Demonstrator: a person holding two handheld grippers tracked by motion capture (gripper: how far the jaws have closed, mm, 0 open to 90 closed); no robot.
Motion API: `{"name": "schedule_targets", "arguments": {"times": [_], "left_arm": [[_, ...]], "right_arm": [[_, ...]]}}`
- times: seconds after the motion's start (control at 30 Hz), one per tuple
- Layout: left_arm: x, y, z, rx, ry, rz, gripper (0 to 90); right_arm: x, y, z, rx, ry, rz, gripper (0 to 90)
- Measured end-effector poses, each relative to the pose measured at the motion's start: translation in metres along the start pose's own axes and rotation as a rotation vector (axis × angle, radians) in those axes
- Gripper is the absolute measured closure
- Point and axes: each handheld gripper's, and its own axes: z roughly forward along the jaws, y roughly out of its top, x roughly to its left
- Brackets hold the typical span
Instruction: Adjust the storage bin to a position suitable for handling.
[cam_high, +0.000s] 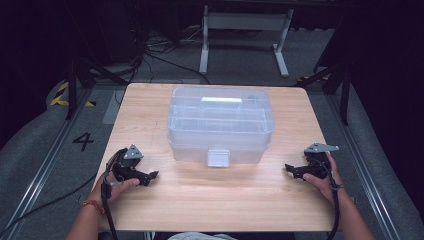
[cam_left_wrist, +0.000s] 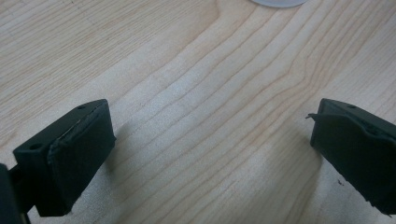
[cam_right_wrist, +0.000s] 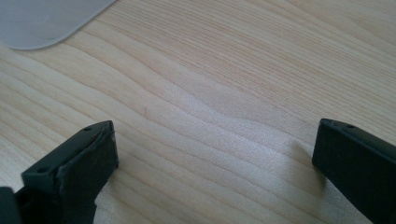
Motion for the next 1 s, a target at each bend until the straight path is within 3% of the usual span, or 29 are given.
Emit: {"name": "schedule_targets", "arguments": {"times": [0.57,0.63,0.7,0.73,0.8,0.87,1.0], "left_arm": [[-0.001,0.000,-0.001,0.001,0.006,-0.006,0.4],[-0.002,-0.001,-0.001,0.003,0.006,-0.009,0.5],[-0.002,-0.001,-0.001,0.002,0.011,-0.007,0.4],[-0.002,-0.001,-0.001,0.002,0.011,-0.007,0.5],[-0.002,-0.001,-0.001,0.002,0.012,-0.005,0.4],[-0.002,-0.001,-0.001,0.000,0.015,-0.004,0.4],[-0.001,-0.001,-0.001,0.002,0.012,-0.003,0.4]], "right_arm": [[-0.001,0.002,0.000,0.010,-0.003,-0.002,0.9],[-0.001,0.003,-0.002,0.015,0.005,-0.023,5.6],[-0.003,0.004,-0.005,0.008,-0.015,-0.039,21.8],[-0.004,0.004,-0.008,-0.006,-0.014,-0.034,24.7],[-0.006,0.004,-0.010,-0.021,-0.006,-0.017,16.0],[-0.007,0.005,-0.012,-0.033,0.006,-0.014,23.9],[-0.004,0.009,-0.019,-0.069,0.008,-0.024,24.4]]}}
